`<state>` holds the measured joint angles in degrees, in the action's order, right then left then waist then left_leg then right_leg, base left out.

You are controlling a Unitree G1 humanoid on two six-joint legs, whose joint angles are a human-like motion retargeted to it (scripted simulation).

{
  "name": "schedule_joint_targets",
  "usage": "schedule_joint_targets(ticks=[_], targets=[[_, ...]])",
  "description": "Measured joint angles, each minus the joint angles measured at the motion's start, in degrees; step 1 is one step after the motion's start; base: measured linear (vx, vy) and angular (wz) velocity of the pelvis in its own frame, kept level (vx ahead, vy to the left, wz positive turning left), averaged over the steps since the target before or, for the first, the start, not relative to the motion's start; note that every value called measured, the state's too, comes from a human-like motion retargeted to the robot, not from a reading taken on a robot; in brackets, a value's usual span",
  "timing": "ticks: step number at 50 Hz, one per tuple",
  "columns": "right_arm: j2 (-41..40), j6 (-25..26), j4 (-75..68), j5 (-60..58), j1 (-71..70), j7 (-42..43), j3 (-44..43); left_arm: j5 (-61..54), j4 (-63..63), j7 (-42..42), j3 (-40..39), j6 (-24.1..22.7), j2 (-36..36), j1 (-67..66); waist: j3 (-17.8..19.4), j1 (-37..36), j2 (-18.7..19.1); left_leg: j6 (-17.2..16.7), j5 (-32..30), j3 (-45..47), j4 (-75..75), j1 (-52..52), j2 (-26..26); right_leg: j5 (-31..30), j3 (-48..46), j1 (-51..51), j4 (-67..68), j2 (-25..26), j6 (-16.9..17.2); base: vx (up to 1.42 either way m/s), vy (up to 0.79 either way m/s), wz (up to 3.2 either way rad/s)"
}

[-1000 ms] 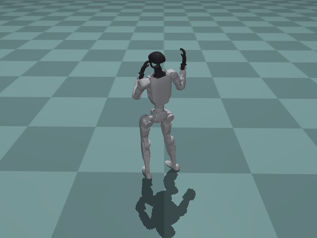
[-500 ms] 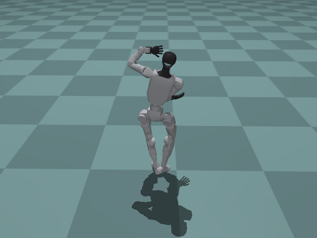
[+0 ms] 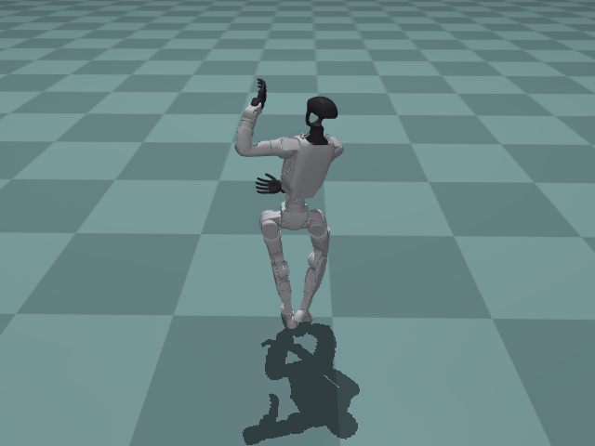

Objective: Dance

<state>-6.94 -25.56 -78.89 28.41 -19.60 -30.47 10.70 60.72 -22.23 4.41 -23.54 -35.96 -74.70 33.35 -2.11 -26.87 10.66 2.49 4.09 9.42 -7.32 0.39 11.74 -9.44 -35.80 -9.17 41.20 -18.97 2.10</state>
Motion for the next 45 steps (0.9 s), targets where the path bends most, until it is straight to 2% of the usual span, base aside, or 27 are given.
schedule_joint_targets(ticks=[2,5,7,10,12,13,14,16,17,18,20,22,23,25,27,30,32,35,38,40,43,45], targets=[[1.5,0.7,-0.4,-0.6,-1.0,-2.3,-0.3,1.2,0.1,-0.7,-3.0,1.0,0.8,-2.3,0.6,-0.2,-0.5,-0.1,-0.5,-2.1,-0.2,0.2,0.2,-1.6,1.6,-0.1,1.4,-0.4,0.2,-0.17,-0.17,1.37],[3.9,2.0,-1.5,-2.6,-2.3,-5.4,-0.9,3.4,0.1,-3.2,-8.3,3.8,2.7,-6.5,2.0,0.6,-1.1,0.1,-0.7,-7.2,-1.2,0.5,0.8,-2.1,9.3,-2.6,4.9,-0.3,-3.6,-0.19,-0.2,1.58],[5.5,3.0,-2.5,-5.2,-3.1,-7.7,-1.3,5.7,0.3,-4.8,-12.7,6.0,4.7,-10.3,2.6,1.6,-2.1,0.1,-0.7,-10.2,-2.1,-0.1,1.3,1.9,17.6,-4.2,4.5,1.1,-0.5,-0.19,-0.28,1.7],[7.7,3.4,-3.9,-12.5,-3.9,-11.2,-0.8,9.9,1.2,-9.1,-17.5,13.3,8.9,-14.9,3.1,4.5,-3.4,-0.6,-0.7,-16.6,-3.5,-0.3,1.5,5.1,30.8,-4.7,-0.3,3.9,2.5,-0.14,-0.3,1.94],[8.5,4.0,-4.4,-18.4,-4.8,-12.9,0.6,12.3,2.6,-12.8,-19.2,18.2,11.7,-16.4,3.2,6.0,-4.2,-1.3,-0.4,-19.1,-3.8,0.1,0.6,5.2,40.3,-3.4,-3.2,7.7,7.4,-0.09,-0.47,1.61],[8.8,4.5,-4.3,-23.1,-5.7,-13.8,1.9,13.2,4.2,-15.6,-19.6,22.0,13.7,-16.4,3.1,6.1,-4.4,-2.1,0.5,-19.8,-4.1,0.5,-1.7,7.6,44.9,-1.9,-2.6,10.7,11.5,-0.03,-0.68,1.63],[8.9,5.0,-3.9,-27.0,-6.8,-14.7,2.7,13.3,6.2,-18.9,-19.3,25.5,16.1,-15.5,3.4,6.9,-4.8,-2.9,1.4,-20.9,-4.7,1.2,-3.6,9.1,47.0,0.3,-3.3,13.5,12.9,-0.01,-0.79,1.82],[8.9,6.1,-2.2,-32.9,-9.6,-17.1,4.2,11.7,11.2,-26.3,-17.3,31.5,21.9,-11.9,4.6,9.0,-5.8,-4.2,2.6,-24.2,-6.0,2.8,-6.2,11.8,47.7,5.7,-6.3,17.4,12.9,-0.06,-0.73,2.11],[9.0,6.6,-1.1,-35.2,-11.3,-18.6,5.1,9.5,14.2,-30.2,-16.3,33.8,25.5,-9.3,5.2,9.6,-6.5,-4.3,2.5,-25.9,-6.3,3.4,-6.5,13.6,46.2,8.0,-8.0,17.2,12.9,-0.21,-0.4,1.94],[9.6,6.4,0.2,-37.7,-13.2,-19.6,5.6,6.0,17.3,-34.2,-15.6,35.4,29.6,-6.2,5.7,9.5,-7.6,-3.6,1.5,-26.8,-6.0,3.5,-5.5,16.2,41.6,9.2,-9.6,13.8,12.9,-0.28,-0.24,1.59],[11.2,4.1,4.7,-42.5,-17.2,-20.1,5.9,-6.0,22.5,-40.7,-15.1,37.9,38.5,-0.7,6.1,8.2,-10.5,-3.1,-0.1,-27.9,-5.2,3.2,-4.7,18.4,38.6,11.1,-12.9,11.6,12.9,-0.32,-0.25,1.21],[14.8,0.6,11.7,-45.6,-21.8,-18.6,6.5,-23.6,25.6,-44.0,-14.7,37.8,47.7,4.1,6.3,7.2,-13.8,-3.1,-1.3,-27.5,-4.5,1.9,-4.6,18.9,38.0,11.1,-14.7,10.6,12.9,-0.36,-0.36,1.1],[16.9,-1.4,15.3,-46.3,-24.3,-17.2,6.9,-32.6,26.3,-43.2,-14.8,36.4,52.0,5.8,6.4,7.0,-15.4,-3.4,-1.8,-27.0,-4.4,0.9,-5.1,18.9,36.8,10.9,-15.6,9.7,12.9,-0.34,-0.38,1.24],[21.3,-6.0,21.6,-47.5,-28.2,-12.3,7.2,-47.4,26.7,-41.8,-15.7,33.2,60.2,7.4,6.4,7.8,-17.8,-4.3,-2.9,-26.2,-5.1,-1.2,-6.6,18.6,34.1,11.7,-18.2,8.8,12.9,-0.3,-0.39,1.51],[26.7,-11.2,28.4,-47.9,-31.5,-5.6,7.5,-56.8,27.0,-44.5,-16.6,28.4,67.4,7.7,6.4,9.8,-19.8,-4.3,-4.6,-25.7,-7.3,-4.2,-7.2,18.4,30.6,13.1,-21.6,8.6,12.9,-0.3,-0.38,1.65],[36.2,-17.1,39.3,-47.8,-34.5,7.1,7.5,-58.9,28.7,-52.1,-14.7,18.1,73.8,3.6,7.2,12.9,-22.2,-4.1,-6.2,-22.6,-13.4,-9.4,-6.5,18.5,26.7,14.3,-24.8,8.8,12.7,-0.21,-0.28,1.45],[42.0,-19.8,44.9,-49.2,-34.4,16.5,5.5,-57.0,30.5,-56.9,-10.2,14.7,78.4,-0.6,7.9,13.1,-23.3,-2.4,-6.7,-15.7,-17.2,-11.7,-6.8,18.4,24.9,14.3,-25.5,8.5,12.2,-0.16,-0.19,0.97],[50.4,-23.2,53.0,-52.5,-32.8,26.9,1.5,-57.7,33.5,-56.2,-1.6,12.5,84.3,-7.6,8.3,14.3,-24.6,-0.3,-6.4,-3.8,-21.2,-13.8,-8.1,18.0,22.3,14.4,-26.7,8.5,11.2,-0.1,-0.13,0.81],[56.7,-24.2,60.4,-56.7,-30.2,31.7,-2.3,-59.0,37.2,-51.4,6.2,9.6,86.6,-14.8,6.9,17.6,-25.2,2.1,-4.7,12.0,-25.3,-14.8,-14.5,17.5,19.4,15.6,-29.2,9.4,10.1,-0.01,-0.17,0.61],[60.2,-23.8,65.0,-60.3,-28.7,33.6,-4.5,-59.9,40.1,-47.4,11.6,8.4,87.7,-19.0,5.5,20.9,-25.4,4.5,-4.2,19.4,-27.6,-15.4,-18.0,17.2,18.8,16.3,-30.8,10.4,9.6,0.06,-0.15,0.4],[65.1,-21.9,71.8,-65.7,-25.4,35.9,-8.2,-62.2,44.3,-37.5,18.4,8.0,89.1,-24.1,3.4,24.8,-24.1,5.5,-6.2,21.8,-31.8,-17.8,-23.2,17.3,20.9,16.4,-31.0,12.4,10.3,0.1,-0.14,-0.14],[68.4,-20.4,76.2,-68.9,-23.1,37.0,-11.0,-64.3,47.5,-29.5,21.7,9.7,90.2,-25.9,1.6,27.2,-22.9,5.5,-8.2,21.8,-35.2,-20.6,-26.5,17.6,23.1,15.7,-30.9,14.1,10.3,0.05,-0.15,-0.54]])
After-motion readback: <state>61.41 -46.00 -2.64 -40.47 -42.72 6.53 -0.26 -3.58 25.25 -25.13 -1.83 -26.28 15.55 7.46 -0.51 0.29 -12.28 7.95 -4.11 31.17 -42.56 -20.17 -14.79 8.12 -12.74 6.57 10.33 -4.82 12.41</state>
